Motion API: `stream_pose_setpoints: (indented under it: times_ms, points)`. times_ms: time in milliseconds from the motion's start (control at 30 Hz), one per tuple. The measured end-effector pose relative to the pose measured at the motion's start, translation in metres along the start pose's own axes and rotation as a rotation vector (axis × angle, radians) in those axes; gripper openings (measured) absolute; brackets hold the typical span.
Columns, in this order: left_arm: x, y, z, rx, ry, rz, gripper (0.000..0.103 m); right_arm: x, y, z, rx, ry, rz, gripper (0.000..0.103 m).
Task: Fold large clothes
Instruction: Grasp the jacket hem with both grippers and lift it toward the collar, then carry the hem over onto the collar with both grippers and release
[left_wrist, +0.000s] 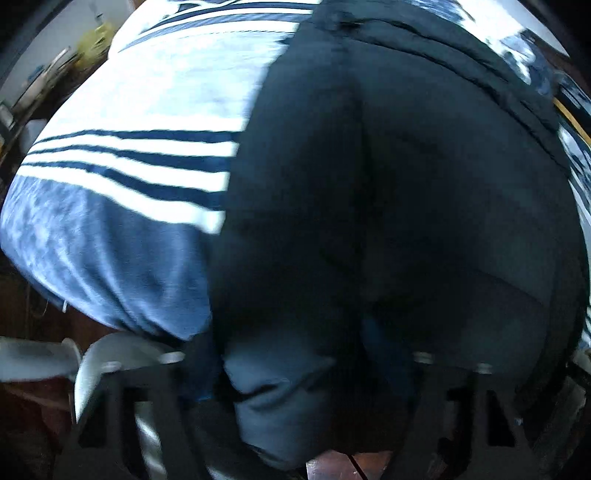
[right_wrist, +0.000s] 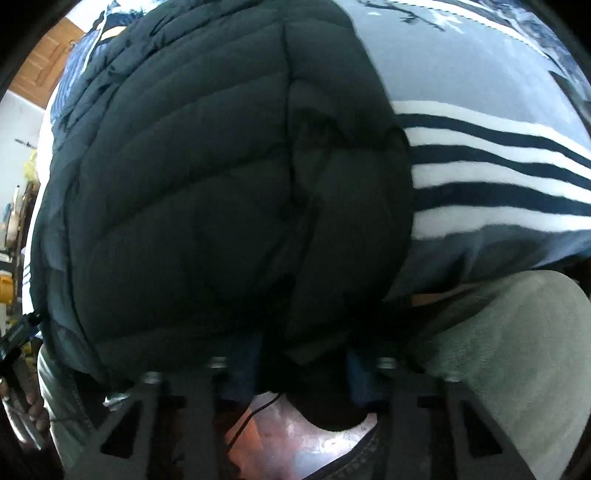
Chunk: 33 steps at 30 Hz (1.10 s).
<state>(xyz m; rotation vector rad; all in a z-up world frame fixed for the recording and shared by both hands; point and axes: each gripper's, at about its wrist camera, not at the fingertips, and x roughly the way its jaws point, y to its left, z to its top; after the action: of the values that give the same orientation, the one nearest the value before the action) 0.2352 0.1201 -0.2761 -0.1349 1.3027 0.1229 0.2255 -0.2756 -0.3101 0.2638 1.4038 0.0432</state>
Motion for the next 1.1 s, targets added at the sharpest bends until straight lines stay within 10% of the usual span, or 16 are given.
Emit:
stream_pose_setpoints:
  times_ms: [167, 600, 767, 900, 1100]
  points:
    - [-0.014, -0.007, -0.008, 0.03, 0.021, -0.078, 0.006, -0.027, 0.007, -0.008, -0.064, -0.059, 0.127, 0.004]
    - [-0.217, 0.051, -0.046, 0.013, -0.29, -0.341, 0.003, -0.204, -0.027, -0.057, -0.116, -0.285, 0.435, 0.003]
    - [-0.236, 0.059, -0.033, -0.034, -0.307, -0.457, 0.003, -0.248, -0.027, -0.055, -0.106, -0.359, 0.573, 0.003]
    - [-0.229, 0.062, 0.021, -0.048, -0.349, -0.493, 0.003, -0.256, -0.025, -0.013, -0.058, -0.435, 0.709, 0.003]
    - [-0.182, 0.042, 0.147, -0.058, -0.349, -0.522, 0.003, -0.238, 0.0, 0.106, -0.026, -0.452, 0.686, 0.003]
